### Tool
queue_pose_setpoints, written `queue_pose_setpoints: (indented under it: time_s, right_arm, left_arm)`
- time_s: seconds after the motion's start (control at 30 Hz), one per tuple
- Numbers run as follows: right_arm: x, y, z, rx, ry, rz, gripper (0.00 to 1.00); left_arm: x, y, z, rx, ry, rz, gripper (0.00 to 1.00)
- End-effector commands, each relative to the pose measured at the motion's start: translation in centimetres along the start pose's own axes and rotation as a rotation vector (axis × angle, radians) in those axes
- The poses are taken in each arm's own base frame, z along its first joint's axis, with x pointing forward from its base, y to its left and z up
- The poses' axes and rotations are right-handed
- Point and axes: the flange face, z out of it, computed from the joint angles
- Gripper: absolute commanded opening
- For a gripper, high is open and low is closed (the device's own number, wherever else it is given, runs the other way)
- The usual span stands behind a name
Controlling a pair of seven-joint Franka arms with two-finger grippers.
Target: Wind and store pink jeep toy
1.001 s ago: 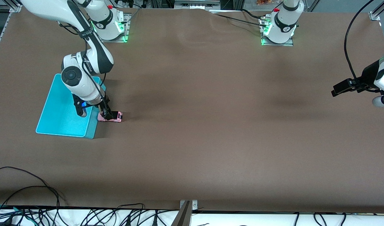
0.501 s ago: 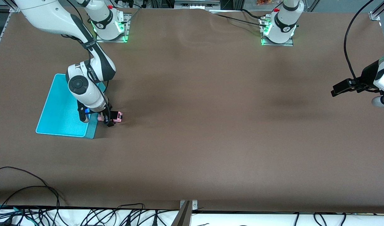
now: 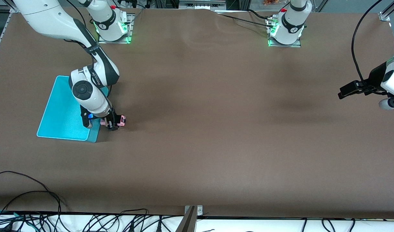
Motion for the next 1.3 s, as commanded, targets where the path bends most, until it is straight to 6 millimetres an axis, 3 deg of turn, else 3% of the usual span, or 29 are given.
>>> queue_pose_setpoints:
  time_s: [0.0,0.03,0.23,0.6,0.87,0.97,1.27]
  right_arm:
    - [0.2,-0.4,-1.7,0.028,0.027,0.007,0.06]
    - [0.2,-0.5,-1.8,0.03,0.028,0.009,0.0]
    - [0.2,-0.9,-3.3,0.055,0.032,0.012,0.0]
    - [1.3,-2.3,-10.8,0.178,0.081,0.004,0.0]
    - [2.5,-4.1,-14.1,0.184,0.094,0.04,0.0]
    - [2.9,-4.2,-14.5,0.149,0.102,0.019,0.0]
    - [3.5,-2.1,-14.9,-0.026,0.053,-0.277,0.0]
  left_arm:
    - [-0.3,0.1,0.0,-0.012,0.009,0.011,1.0]
    - [-0.3,0.1,0.0,-0.012,0.009,0.011,1.0]
    - [-0.2,0.1,0.2,-0.011,0.006,0.011,1.0]
    - [-0.2,0.1,0.1,-0.01,0.008,0.011,1.0]
    - [-0.2,0.1,0.1,-0.01,0.008,0.011,1.0]
    - [-0.2,0.1,0.1,-0.01,0.008,0.011,1.0]
    - [-0.2,0.1,0.1,-0.01,0.008,0.011,1.0]
